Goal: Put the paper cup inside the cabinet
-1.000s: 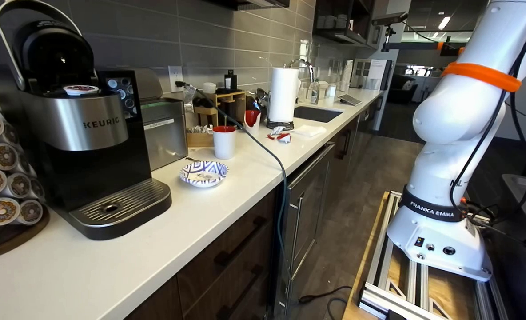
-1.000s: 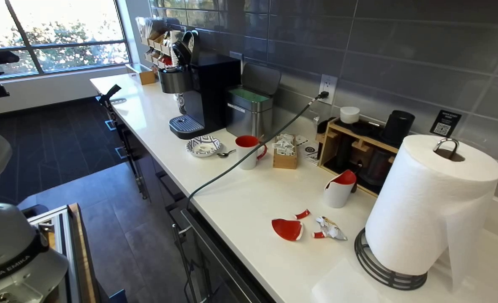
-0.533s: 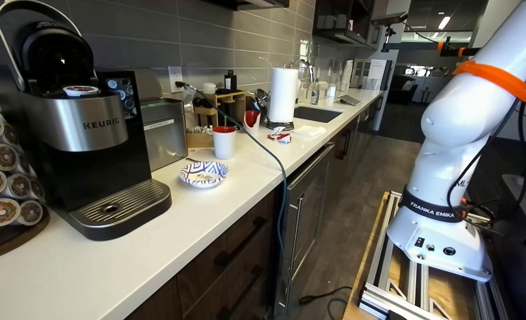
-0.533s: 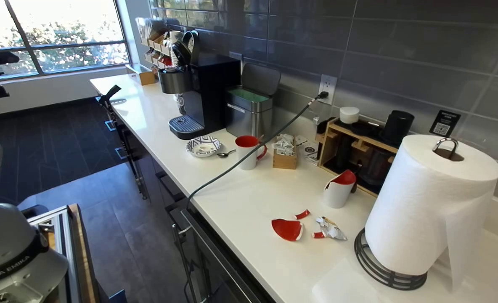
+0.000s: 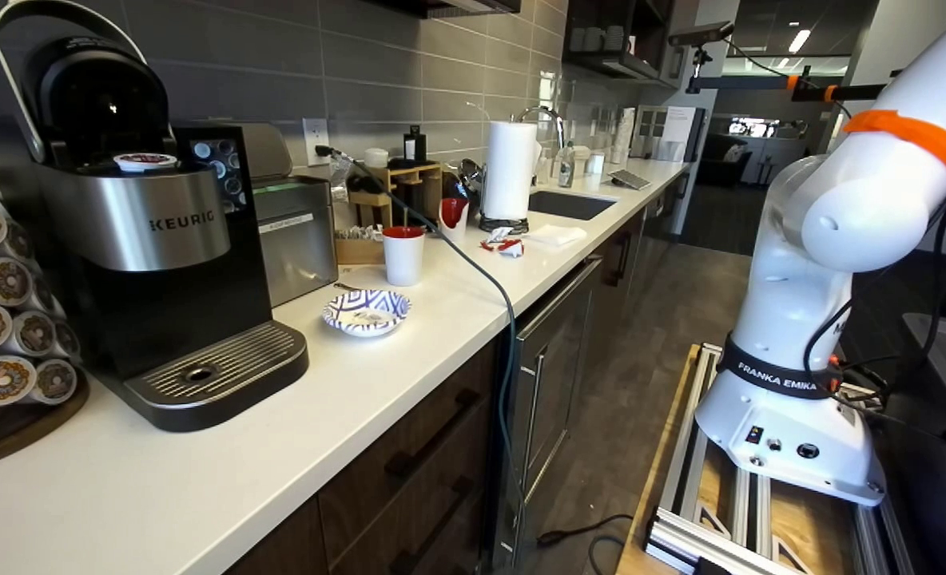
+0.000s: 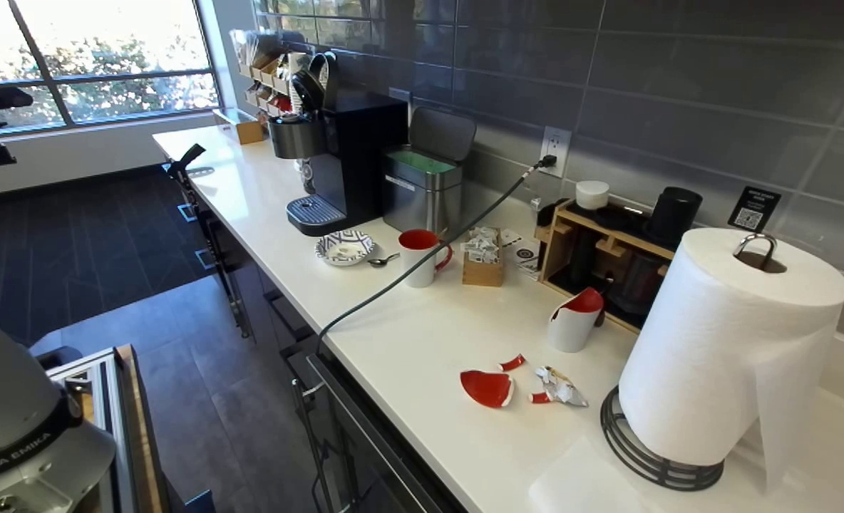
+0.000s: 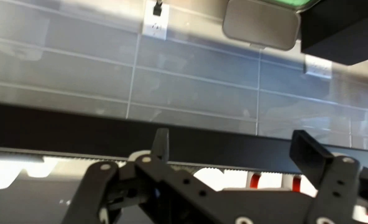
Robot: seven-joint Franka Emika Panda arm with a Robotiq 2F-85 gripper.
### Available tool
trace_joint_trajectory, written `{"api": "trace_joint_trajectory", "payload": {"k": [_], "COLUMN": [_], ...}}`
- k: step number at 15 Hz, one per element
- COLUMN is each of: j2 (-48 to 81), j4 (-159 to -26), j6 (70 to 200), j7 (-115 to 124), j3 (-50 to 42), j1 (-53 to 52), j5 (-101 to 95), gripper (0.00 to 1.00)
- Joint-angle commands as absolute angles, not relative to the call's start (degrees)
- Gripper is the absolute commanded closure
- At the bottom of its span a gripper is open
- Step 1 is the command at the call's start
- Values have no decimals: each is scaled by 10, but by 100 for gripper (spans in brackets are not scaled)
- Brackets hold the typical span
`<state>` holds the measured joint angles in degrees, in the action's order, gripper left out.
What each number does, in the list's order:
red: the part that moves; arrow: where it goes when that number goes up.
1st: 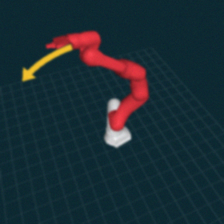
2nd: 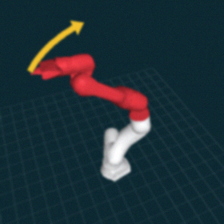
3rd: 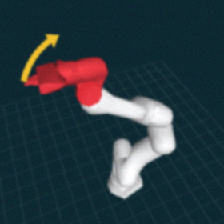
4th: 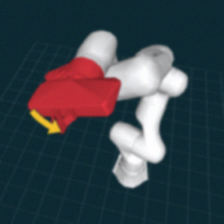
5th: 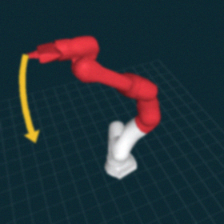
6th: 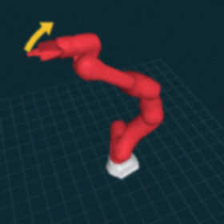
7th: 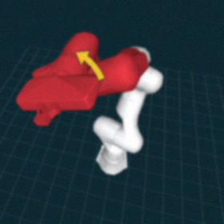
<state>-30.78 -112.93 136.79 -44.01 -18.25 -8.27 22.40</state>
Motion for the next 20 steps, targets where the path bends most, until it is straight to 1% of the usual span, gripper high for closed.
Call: {"api": "trace_joint_trajectory", "payload": {"k": [1, 5, 10, 14, 20], "j2": [-317, -308, -304, -281, -267], "j4": [-1165, -1200, -1241, -1243, -1244], "j6": [1302, 1297, 1236, 1159, 1167], "j7": [-441, -423, -436, -466, -472], "j3": [-165, -130, -105, -104, -107], "j1": [-45, 1, 18, 13, 11], "j5": [153, 41, -63, -108, -102], "gripper": [0, 0, 0, 0, 0]}}
